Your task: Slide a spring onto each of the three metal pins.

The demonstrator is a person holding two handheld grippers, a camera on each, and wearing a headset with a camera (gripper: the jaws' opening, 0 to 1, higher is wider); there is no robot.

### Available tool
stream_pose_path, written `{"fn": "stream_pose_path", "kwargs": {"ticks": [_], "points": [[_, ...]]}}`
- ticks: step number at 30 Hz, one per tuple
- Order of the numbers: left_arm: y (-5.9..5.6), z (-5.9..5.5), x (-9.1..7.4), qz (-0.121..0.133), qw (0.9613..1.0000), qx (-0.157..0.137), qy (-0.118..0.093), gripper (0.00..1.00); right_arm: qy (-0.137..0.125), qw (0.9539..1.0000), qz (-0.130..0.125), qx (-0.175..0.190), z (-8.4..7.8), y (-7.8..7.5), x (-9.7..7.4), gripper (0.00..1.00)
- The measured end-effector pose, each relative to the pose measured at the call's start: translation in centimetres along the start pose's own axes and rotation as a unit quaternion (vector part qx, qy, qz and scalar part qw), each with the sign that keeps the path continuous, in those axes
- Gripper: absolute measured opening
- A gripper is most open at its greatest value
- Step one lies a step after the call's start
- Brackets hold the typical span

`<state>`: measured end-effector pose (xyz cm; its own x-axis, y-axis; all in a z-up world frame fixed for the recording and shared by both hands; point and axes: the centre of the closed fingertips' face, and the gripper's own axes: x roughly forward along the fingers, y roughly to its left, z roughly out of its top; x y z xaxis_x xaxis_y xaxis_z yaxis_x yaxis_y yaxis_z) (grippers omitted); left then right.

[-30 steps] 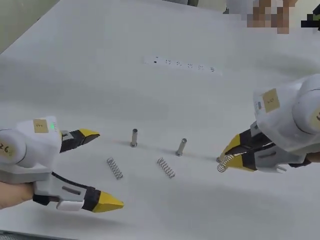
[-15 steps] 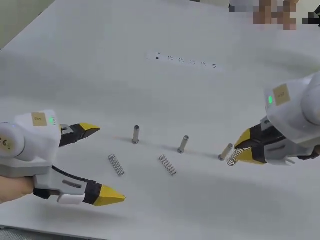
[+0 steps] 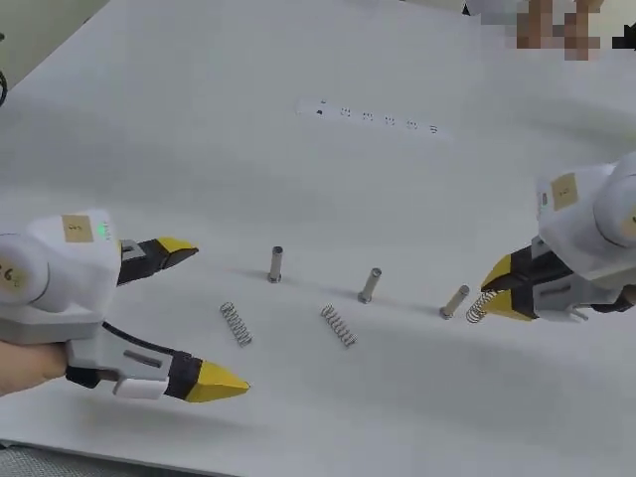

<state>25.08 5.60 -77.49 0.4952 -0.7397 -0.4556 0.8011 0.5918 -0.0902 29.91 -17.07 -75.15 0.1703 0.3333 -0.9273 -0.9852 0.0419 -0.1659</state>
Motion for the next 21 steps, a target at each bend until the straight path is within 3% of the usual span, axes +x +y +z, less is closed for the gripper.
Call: {"fn": "stream_pose_path", "kwargs": {"ticks": [13, 21], "points": [[-0.4, 0.1, 0.3, -0.006, 1.0000, 0.004, 0.002, 0.98, -0.001, 0.9999, -0.012, -0.007, 0.5, -1.7, -0.4, 0.06], [0.0, 0.4, 0.1, 0.000, 1.0000, 0.007, -0.002, 0.98, 0.002, 0.9998, -0.018, -0.008, 0.4, -2.7, -0.5, 0.06]]}}
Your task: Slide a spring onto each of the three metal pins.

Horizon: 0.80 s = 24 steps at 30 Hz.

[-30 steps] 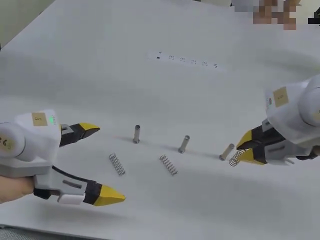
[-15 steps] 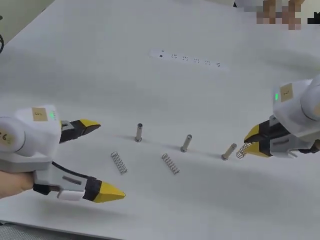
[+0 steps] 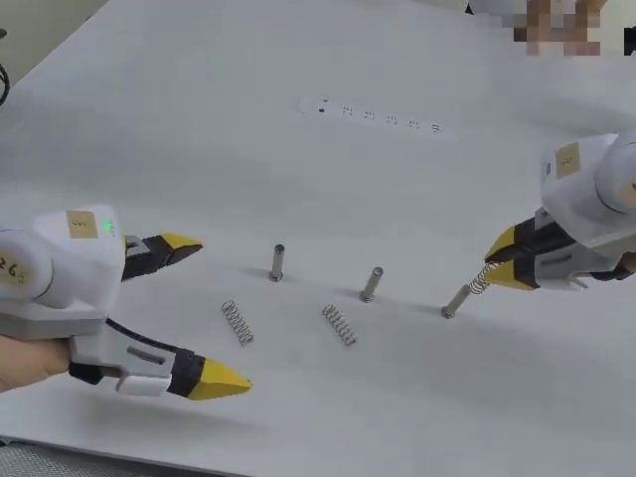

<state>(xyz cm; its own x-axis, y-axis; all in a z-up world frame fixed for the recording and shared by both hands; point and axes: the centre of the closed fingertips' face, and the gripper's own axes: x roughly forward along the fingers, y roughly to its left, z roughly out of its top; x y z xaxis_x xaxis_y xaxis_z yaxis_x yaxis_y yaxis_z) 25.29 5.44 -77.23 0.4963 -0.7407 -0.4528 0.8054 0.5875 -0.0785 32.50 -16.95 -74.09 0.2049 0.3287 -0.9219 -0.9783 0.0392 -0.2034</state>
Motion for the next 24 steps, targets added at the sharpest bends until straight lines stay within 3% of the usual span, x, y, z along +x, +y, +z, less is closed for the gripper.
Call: {"fn": "stream_pose_path", "kwargs": {"ticks": [14, 24], "points": [[0.9, 0.9, 0.2, 0.003, 0.9999, 0.010, -0.004, 0.98, 0.001, 1.0000, 0.001, 0.000, -0.1, -0.7, 0.5, 0.06], [1.0, 0.4, 0.1, 0.002, 1.0000, 0.005, 0.003, 0.98, 0.007, 0.9999, 0.007, -0.004, -0.3, -0.7, 1.2, 0.07]]}}
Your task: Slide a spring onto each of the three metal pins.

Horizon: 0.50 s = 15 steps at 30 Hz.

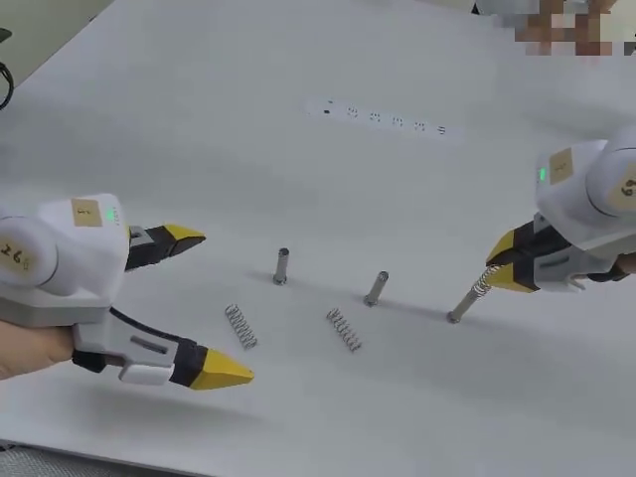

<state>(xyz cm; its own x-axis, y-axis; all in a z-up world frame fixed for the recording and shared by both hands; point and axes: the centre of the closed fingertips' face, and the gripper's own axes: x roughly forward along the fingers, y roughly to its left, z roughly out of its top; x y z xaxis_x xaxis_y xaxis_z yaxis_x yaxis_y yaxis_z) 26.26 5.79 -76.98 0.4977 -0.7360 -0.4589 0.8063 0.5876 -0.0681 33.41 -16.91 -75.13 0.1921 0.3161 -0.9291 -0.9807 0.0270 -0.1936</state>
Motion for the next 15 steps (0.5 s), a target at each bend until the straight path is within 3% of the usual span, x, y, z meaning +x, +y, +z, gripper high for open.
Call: {"fn": "stream_pose_path", "kwargs": {"ticks": [15], "points": [[-0.31, -0.63, 0.10, -0.002, 1.0000, -0.005, 0.008, 0.98, 0.004, 1.0000, 0.004, -0.001, -0.32, 0.01, 0.57, 0.07]]}}
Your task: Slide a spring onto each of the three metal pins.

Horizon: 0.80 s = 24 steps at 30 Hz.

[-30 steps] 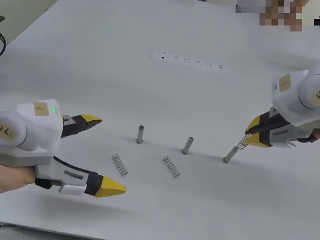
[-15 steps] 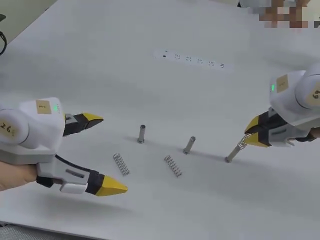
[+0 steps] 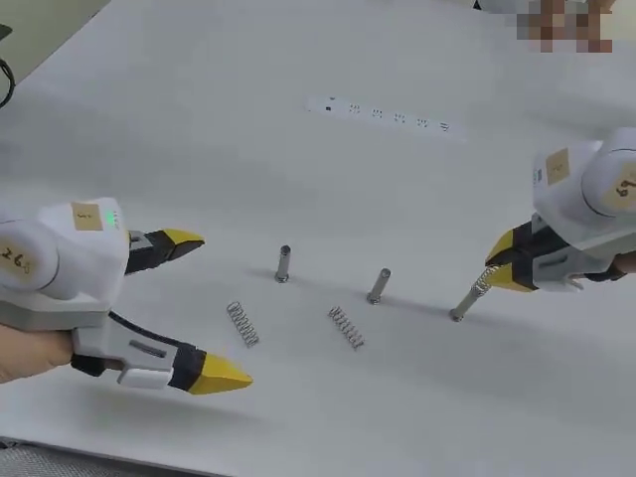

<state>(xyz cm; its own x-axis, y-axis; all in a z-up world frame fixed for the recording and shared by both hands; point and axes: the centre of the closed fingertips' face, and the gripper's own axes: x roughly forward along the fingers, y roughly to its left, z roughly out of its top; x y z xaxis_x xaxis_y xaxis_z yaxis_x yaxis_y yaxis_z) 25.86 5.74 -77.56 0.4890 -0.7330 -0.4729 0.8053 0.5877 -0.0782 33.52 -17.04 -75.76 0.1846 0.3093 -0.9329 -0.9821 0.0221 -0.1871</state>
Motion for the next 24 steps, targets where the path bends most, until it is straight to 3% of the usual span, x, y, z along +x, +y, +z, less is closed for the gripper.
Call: {"fn": "stream_pose_path", "kwargs": {"ticks": [24], "points": [[0.1, -0.5, -0.4, 0.002, 1.0000, -0.007, 0.005, 0.97, 0.006, 0.9999, 0.013, 0.004, -0.6, 0.2, 1.6, 0.07]]}}
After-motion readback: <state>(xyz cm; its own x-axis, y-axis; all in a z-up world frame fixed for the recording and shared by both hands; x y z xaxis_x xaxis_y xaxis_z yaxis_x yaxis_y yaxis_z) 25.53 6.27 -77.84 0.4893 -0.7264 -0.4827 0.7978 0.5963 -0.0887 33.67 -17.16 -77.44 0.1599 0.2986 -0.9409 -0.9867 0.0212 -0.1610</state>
